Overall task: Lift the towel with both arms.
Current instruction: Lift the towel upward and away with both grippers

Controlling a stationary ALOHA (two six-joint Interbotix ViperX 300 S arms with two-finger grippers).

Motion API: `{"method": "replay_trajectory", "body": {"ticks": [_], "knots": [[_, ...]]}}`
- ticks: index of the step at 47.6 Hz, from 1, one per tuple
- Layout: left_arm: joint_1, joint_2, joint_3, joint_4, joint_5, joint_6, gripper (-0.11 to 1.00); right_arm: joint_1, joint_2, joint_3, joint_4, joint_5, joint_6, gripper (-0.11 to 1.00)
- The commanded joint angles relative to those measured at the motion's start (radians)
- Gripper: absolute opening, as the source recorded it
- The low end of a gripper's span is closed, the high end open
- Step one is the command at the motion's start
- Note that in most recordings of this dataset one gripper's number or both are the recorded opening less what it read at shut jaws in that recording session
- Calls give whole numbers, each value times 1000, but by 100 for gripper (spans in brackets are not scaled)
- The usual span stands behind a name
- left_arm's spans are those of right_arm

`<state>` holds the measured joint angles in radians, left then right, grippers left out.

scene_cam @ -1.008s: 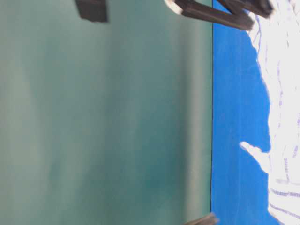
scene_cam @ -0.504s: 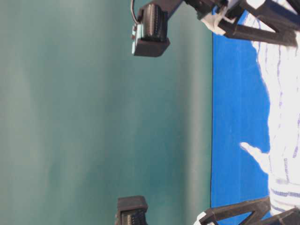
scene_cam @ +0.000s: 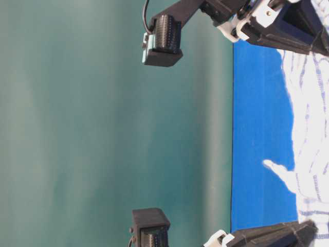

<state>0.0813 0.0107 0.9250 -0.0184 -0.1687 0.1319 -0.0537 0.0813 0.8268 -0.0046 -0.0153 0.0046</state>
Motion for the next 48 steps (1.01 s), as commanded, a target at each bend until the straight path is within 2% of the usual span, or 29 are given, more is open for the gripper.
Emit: {"method": "replay_trajectory", "body": {"ticks": [1, 14, 22, 26, 34, 48], "knots": [[3, -32, -15, -2, 12, -3, 1, 2, -44, -12, 2, 0, 2, 6], [3, -233, -28, -3, 160, -14, 1, 2, -206, -57, 3, 107, 5, 6], [3, -399, -51, -5, 233, -57, 1, -15, -302, -106, 3, 169, 3, 6], [5, -483, -64, -3, 262, -81, 1, -34, -341, -137, 2, 202, 2, 6], [14, -609, -98, -3, 325, -87, 1, -71, -388, -210, -3, 256, -12, 6], [63, -735, -184, -3, 413, -83, 1, -123, -433, -368, -40, 318, -15, 6]]}}
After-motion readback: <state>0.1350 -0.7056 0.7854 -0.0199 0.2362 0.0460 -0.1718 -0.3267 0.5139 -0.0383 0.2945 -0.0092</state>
